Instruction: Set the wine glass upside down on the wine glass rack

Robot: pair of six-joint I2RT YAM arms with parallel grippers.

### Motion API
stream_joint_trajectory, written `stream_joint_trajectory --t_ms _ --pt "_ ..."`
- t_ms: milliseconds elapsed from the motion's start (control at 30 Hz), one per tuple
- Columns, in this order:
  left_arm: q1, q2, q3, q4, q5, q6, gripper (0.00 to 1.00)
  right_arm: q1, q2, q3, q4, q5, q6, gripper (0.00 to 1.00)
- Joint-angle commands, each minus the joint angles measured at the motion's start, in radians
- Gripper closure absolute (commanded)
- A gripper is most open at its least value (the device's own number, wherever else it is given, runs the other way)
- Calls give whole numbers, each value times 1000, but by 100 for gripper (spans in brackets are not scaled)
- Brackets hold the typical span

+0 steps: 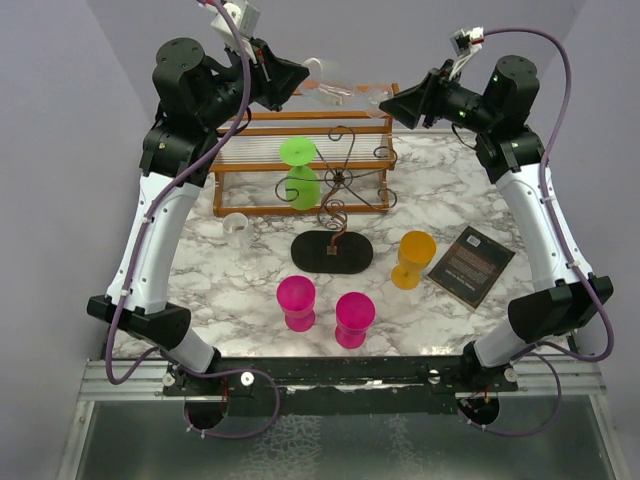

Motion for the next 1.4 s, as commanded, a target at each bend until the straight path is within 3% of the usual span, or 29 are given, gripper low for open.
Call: stream_joint_trajectory --t_ms 0,200,567,733,900,1267,1367 --pt "-1 -28 14 115 33 -44 100 3 -35 -46 52 46 56 50" --pt "-4 -31 -2 130 51 -57 100 3 -40 -88 105 -21 124 68" --pt "-7 -34 -9 138 56 -66 100 3 -32 -85 149 -52 171 79" --pt "-8 -40 -30 147 70 -77 100 3 -29 -79 145 -36 166 98" --pt "-8 -63 -78 157 75 -78 100 -1 -43 -66 98 31 89 99" --pt "-4 -124 -114 81 9 -18 34 -68 -119 -77 -9 200 -87 99" --pt "-4 -142 -119 41 -43 41 25 -73 -144 -61 -47 285 -180 99"
